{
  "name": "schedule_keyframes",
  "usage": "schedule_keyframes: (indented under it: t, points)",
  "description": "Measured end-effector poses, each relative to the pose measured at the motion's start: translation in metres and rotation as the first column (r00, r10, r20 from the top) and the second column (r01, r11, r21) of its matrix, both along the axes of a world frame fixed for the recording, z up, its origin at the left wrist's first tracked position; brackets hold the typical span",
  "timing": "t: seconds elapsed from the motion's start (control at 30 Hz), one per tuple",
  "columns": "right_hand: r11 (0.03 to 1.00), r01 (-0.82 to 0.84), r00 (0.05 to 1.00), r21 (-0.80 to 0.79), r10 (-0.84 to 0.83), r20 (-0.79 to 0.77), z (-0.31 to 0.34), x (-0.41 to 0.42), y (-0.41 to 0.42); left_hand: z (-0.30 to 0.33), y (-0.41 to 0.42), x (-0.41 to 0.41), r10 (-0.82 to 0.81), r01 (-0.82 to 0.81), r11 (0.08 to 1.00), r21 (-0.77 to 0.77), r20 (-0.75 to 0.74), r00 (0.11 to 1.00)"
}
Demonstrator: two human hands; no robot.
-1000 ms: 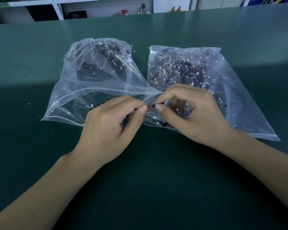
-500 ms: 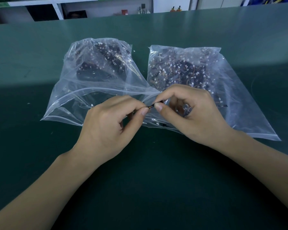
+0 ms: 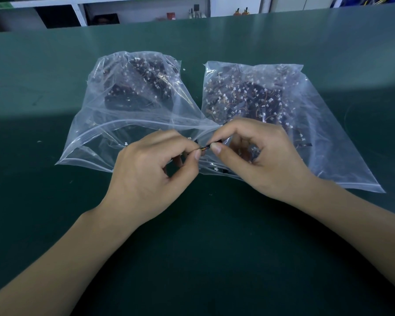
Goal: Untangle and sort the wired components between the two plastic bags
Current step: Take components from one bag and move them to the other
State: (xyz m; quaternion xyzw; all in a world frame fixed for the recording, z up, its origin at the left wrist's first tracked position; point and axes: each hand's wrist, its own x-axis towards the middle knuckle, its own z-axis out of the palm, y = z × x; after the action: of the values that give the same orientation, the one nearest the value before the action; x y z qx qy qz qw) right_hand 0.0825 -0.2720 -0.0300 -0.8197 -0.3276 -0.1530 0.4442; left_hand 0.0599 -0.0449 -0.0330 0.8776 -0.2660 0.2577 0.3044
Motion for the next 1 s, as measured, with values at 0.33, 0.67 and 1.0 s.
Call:
schedule_keyframes:
  t: [0.33,0.67,1.0]
  points:
    - [1.0,-0.011,1.0,-0.009,0.011,0.022,0.0009,0.0002,0.0005,-0.0002,0.0001,-0.0008,0.01,-0.01,1.0,-0.021,0.02,1.0]
    - [1.0,-0.018,1.0,-0.014,0.018,0.015,0.0001,0.0005,0.0012,-0.0001,-0.0001,-0.0007,0.004,-0.004,0.999,-0.034,-0.004,1.0]
    - [1.0,-0.03,0.999,-0.009,0.03,-0.039,-0.002,0.0043,-0.0015,-0.0022,0.0014,0.0012,-0.004,0.004,1.0,0.004,-0.033,0.999]
